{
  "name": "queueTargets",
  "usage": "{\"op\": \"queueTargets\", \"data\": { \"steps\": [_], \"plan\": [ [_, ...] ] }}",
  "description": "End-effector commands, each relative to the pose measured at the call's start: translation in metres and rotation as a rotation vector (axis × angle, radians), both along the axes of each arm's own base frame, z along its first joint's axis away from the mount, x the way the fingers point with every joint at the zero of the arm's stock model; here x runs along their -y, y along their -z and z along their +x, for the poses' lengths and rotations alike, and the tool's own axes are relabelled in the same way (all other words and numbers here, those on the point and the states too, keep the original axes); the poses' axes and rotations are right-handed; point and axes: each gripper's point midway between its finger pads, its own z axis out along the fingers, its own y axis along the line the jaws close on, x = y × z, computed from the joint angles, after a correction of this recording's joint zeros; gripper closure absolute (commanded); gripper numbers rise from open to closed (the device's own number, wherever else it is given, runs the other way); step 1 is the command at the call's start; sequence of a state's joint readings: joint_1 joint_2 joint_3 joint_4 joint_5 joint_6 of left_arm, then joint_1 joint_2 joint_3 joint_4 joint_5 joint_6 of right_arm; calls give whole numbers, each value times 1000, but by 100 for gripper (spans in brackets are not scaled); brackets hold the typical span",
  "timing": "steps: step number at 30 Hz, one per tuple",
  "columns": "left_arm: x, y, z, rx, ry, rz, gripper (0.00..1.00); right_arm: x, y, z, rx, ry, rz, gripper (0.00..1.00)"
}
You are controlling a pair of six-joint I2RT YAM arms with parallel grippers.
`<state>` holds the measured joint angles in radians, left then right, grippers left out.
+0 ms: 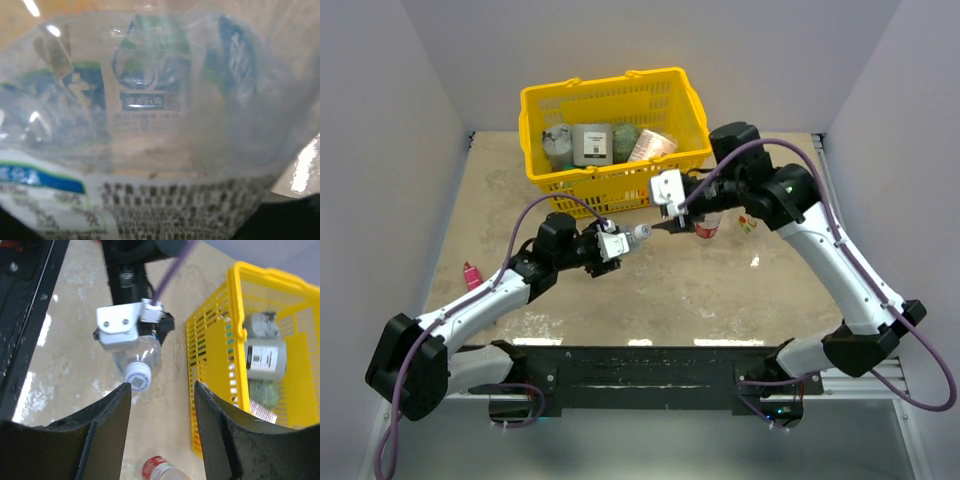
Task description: Screw on the bottle caps
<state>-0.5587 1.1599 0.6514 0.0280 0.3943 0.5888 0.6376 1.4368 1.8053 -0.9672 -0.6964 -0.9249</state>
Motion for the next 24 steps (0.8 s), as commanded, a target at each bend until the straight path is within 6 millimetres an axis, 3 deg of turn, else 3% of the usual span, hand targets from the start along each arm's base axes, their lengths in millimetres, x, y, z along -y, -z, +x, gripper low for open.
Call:
{"op": "queueTargets", "data": {
  "steps": [1,10,16,20,24],
  "plan": [
    [18,-28,-4,36,111,-47,100,-2,43,-10,183,-209,-183,44],
    [21,-42,-2,66,128,-62,100,-8,65,-21,242,-328,-245,45],
    [22,-44,-1,69,128,-65,100,-18,60,-16,211,-288,-205,54],
    [23,-44,-1,62,126,-71,100,-23,57,-14,202,-273,-178,54],
    [23,-47,1,63,119,-80,100,-31,58,-14,132,-224,-147,68]
  ]
}}
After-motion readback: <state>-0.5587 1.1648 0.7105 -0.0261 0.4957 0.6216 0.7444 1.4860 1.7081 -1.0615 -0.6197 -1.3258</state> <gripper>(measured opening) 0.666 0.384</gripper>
